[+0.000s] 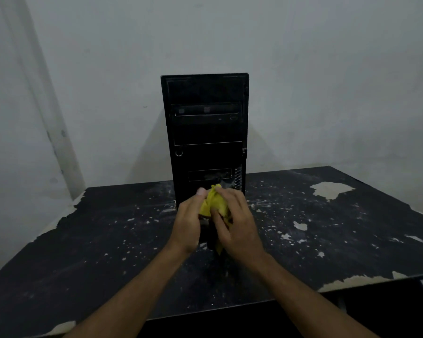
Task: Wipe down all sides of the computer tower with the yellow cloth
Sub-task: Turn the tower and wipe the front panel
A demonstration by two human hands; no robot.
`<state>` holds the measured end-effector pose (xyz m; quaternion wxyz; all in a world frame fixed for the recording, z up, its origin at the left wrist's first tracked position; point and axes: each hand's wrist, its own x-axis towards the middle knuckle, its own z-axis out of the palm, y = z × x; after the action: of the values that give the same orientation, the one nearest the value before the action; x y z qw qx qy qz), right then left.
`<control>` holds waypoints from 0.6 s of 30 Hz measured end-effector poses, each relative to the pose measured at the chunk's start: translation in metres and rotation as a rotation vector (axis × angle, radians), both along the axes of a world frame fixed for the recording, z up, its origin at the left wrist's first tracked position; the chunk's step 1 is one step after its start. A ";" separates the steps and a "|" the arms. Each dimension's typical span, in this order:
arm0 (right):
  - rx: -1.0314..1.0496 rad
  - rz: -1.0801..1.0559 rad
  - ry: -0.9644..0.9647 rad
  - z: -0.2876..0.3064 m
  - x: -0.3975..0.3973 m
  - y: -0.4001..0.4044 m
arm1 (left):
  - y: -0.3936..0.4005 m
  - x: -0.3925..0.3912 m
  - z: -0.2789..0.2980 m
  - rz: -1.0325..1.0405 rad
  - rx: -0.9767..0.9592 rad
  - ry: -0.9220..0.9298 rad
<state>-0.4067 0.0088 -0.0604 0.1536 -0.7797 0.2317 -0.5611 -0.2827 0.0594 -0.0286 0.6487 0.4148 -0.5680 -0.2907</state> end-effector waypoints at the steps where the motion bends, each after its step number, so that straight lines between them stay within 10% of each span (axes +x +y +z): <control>1: -0.015 -0.001 0.027 -0.003 -0.004 -0.003 | 0.001 0.004 -0.005 0.037 -0.067 -0.145; 6: -0.058 -0.092 0.118 -0.030 -0.021 -0.009 | -0.005 0.043 -0.048 0.444 -0.280 -0.543; 18: -0.325 -0.308 0.374 -0.038 0.025 -0.014 | -0.036 0.076 -0.094 0.654 -0.074 -0.390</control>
<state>-0.3820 -0.0055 -0.0985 -0.1058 -0.8398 0.2785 -0.4540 -0.2067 0.0229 -0.1227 0.6015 0.5981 -0.5283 0.0368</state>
